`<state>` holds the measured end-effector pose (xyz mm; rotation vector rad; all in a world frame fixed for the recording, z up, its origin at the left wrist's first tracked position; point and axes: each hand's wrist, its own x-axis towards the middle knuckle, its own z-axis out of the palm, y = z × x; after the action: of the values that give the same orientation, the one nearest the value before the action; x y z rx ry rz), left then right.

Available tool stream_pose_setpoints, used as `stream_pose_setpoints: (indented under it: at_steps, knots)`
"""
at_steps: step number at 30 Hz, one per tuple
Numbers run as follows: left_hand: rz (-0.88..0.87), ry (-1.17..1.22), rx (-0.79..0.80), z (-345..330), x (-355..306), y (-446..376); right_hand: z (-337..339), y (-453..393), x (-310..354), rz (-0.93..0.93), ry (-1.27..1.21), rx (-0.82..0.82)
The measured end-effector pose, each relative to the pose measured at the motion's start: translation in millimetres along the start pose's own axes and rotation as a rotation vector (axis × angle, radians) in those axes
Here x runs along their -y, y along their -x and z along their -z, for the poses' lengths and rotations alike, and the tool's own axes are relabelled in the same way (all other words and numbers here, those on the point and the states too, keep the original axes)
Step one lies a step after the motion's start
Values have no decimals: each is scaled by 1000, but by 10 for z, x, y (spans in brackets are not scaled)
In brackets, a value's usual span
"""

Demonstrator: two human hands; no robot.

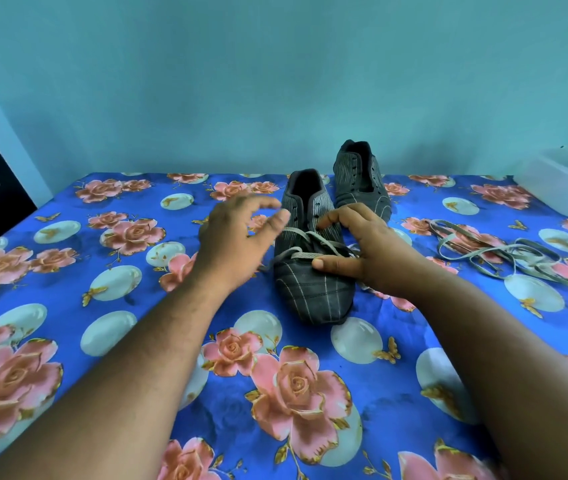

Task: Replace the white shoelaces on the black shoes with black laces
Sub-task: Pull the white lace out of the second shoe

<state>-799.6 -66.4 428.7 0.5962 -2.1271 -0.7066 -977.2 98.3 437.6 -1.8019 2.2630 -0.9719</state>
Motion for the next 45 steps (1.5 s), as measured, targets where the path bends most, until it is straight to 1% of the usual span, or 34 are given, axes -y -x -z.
stream_pose_setpoints:
  at_steps: [2, 5, 8, 10, 12, 14, 16, 19, 23, 25, 26, 30, 34, 40, 42, 45]
  knots:
    - [-76, -31, 60, -68, -58, 28, 1, 2, 6, 2, 5, 1]
    - [-73, -52, 97, -107, -47, 34, 7, 5, 20, -4, 8, 1]
    - [-59, -59, 77, -67, -44, 21, 10, 4, 32, -10, 2, 5]
    - [-14, -121, -1, -9, -43, 7, 16, 7, 34, -11, -3, 11]
    - [84, -206, -83, 78, 15, -24, 21, 11, 40, -13, -7, 13]
    - [194, -266, -124, 170, 124, -50, 21, 13, 48, -10, -6, 11]
    - [241, -298, -134, 202, 200, -55, 18, 12, 42, -10, -5, 10]
    - [179, -251, -105, 119, 154, -35, 9, 6, 21, 1, -8, 7]
    - [-46, -38, 0, -10, -18, -14, -1, 2, 3, 11, 2, 1]
    - [-124, -12, 61, -76, -40, 17, -2, 2, 1, 9, 4, 1]
    - [-133, -10, 84, -96, -49, 28, -2, 1, -1, 11, 6, -1]
    - [-135, 12, 104, -85, -92, 41, 4, 1, 5, 11, 10, -1]
    - [-169, -88, 94, -61, -153, 75, -1, 1, -3, 17, 7, -5]
    - [-150, -73, 123, -62, -96, 44, -9, -6, -8, 17, 11, -9]
    - [-101, -71, 84, -44, -57, 23, -7, -4, 3, 21, 7, -11]
    - [19, -126, -43, 36, -9, -20, 5, 4, 12, 14, -2, -1]
